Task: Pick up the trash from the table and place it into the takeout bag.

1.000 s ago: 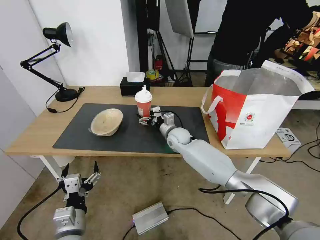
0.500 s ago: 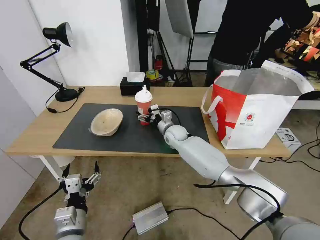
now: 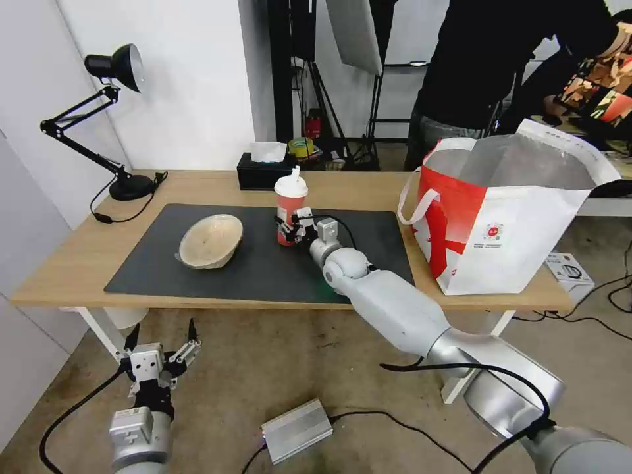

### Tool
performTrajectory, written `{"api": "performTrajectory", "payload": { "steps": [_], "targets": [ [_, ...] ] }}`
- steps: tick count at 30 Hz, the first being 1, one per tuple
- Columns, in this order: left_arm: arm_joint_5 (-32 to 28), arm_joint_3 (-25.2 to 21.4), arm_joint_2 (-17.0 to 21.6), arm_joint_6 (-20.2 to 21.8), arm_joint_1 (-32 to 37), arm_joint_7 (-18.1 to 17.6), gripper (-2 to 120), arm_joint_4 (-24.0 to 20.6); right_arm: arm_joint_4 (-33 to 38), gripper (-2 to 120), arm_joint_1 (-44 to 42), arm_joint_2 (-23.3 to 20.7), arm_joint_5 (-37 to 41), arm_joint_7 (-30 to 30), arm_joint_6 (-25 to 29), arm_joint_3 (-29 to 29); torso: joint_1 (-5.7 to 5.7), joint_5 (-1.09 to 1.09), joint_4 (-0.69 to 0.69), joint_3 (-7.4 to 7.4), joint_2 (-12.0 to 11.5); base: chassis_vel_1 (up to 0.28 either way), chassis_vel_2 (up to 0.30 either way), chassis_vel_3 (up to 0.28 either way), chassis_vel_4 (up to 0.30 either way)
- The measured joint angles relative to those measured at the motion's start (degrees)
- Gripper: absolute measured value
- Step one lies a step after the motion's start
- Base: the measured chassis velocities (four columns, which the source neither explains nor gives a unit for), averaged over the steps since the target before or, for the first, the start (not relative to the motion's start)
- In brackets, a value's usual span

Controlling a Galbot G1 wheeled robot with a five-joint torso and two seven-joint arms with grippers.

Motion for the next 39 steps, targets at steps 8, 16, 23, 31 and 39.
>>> {"api": "performTrajectory", "payload": {
  "steps": [8,16,23,31,39],
  "targets": [
    [0.07,0.09,0.03,0.00,-0.14,0.00,100,0.01,1.54,8,-0.15,-1.27,0.22,1.10,-0.13,-0.41,0.00,0.00,0.00,0.00,0.00,0.000,0.000,0.000,0.000],
    [0.10,0.06,0.26,0.01,-0.08,0.00,100,-0.20,3.30,8,-0.48,-2.38,0.45,1.53,-0.38,-0.64,0.00,0.00,0.00,0.00,0.00,0.000,0.000,0.000,0.000],
    [0.12,0.06,0.24,0.01,0.10,0.00,100,-0.44,6.10,7,-0.76,-3.73,0.62,2.69,-0.81,-1.15,-0.01,0.00,0.00,0.00,0.00,0.000,0.000,0.000,0.000],
    [0.18,0.08,0.34,0.13,0.19,0.01,100,-1.01,13.58,7,0.27,-7.66,2.62,4.74,-3.04,-1.84,-0.01,0.00,0.00,0.00,0.00,0.000,0.000,0.000,0.000],
    [0.17,0.07,0.69,0.22,0.39,0.02,100,-1.60,22.86,7,5.14,-13.20,6.70,5.70,-6.23,-2.85,-0.01,0.01,0.00,0.00,0.00,0.000,0.000,0.000,0.000]
  ]
}}
